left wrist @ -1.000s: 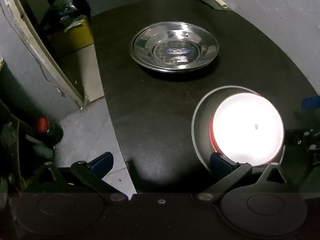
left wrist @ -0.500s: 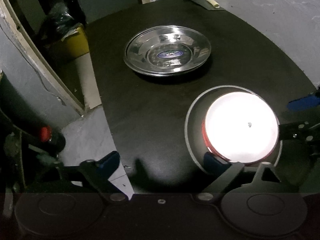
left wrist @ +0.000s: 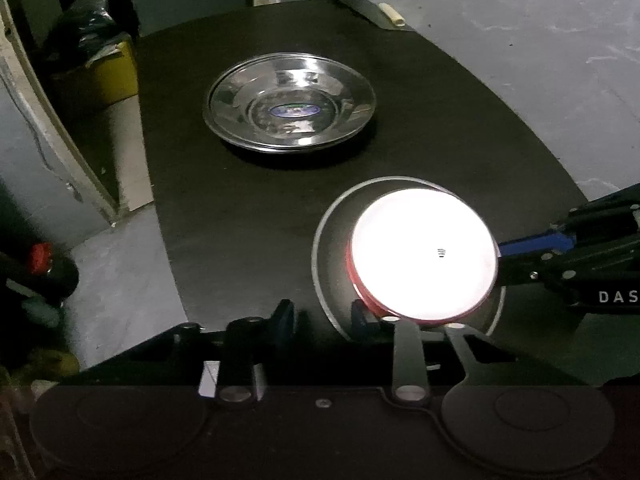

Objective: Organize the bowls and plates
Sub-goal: 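Close both tools on opposite sides of the steel bowl rim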

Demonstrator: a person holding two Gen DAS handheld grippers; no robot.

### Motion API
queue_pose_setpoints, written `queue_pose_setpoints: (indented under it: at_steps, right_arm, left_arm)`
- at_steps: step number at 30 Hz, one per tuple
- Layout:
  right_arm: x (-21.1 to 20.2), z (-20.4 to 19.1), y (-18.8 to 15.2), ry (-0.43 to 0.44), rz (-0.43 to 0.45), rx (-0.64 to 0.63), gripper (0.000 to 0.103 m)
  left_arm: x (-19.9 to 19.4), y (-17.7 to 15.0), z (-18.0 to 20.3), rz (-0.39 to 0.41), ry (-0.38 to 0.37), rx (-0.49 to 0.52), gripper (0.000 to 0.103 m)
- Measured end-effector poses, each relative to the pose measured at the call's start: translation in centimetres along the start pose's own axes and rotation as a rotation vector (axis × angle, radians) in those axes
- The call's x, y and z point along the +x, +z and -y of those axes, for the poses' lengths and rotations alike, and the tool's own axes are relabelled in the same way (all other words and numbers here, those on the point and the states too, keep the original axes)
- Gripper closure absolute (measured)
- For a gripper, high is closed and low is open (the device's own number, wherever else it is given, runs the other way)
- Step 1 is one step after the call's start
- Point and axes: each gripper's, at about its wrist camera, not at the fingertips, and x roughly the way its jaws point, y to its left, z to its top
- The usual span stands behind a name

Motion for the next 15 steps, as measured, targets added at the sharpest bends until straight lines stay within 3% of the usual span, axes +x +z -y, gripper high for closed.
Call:
queue_pose_setpoints:
  at_steps: [3, 15]
  right_arm:
    - [0.0, -0.06, -0.03, 0.005, 0.001, 0.004, 0.085]
    - [0.13, 0.13, 0.0, 0.016, 0.002, 0.021, 0.085]
  left_arm:
    - [0.08, 0.01, 0.14, 0.004, -0.028, 0.003, 0.085]
    - [0.27, 0.01, -0.14, 0.0, -0.04, -0.017, 0.085]
